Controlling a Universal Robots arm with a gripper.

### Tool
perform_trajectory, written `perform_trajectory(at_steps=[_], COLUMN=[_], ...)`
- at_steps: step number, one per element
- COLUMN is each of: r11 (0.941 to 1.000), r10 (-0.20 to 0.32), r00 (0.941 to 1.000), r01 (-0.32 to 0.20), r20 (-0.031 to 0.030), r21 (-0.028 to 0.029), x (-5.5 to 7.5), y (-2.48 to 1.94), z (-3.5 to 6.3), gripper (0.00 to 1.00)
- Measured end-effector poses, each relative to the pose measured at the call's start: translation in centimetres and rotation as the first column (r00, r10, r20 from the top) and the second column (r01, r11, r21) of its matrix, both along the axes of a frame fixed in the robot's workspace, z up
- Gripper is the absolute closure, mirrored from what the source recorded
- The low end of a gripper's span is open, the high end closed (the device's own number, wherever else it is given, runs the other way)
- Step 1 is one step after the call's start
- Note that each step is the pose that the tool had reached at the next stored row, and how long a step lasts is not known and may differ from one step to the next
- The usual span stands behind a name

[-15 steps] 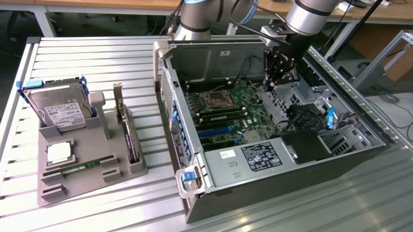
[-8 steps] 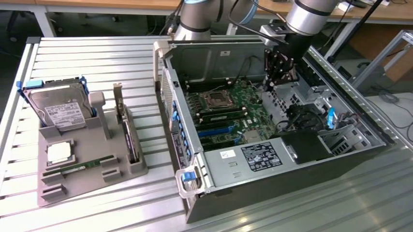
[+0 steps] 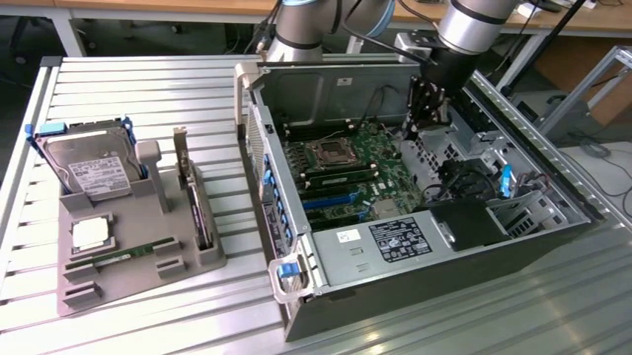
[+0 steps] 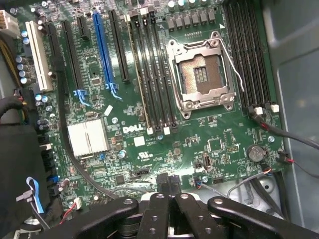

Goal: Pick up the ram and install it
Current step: 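Press down the ram until it locks into place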

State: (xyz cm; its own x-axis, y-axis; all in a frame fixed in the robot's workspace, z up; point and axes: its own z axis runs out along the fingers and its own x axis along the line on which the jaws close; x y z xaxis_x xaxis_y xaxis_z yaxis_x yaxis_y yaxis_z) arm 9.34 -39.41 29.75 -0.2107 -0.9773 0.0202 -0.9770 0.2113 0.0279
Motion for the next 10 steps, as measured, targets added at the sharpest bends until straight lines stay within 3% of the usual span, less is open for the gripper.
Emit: perform_trajectory(at_steps=[10], r11=[0.9965], r10=[-0.083], r00=[0.9965], r01=[0.083], r20=[0.0], r21=[-0.0015], x=[0.01], y=[0.0], z=[0.0], gripper=[0.89])
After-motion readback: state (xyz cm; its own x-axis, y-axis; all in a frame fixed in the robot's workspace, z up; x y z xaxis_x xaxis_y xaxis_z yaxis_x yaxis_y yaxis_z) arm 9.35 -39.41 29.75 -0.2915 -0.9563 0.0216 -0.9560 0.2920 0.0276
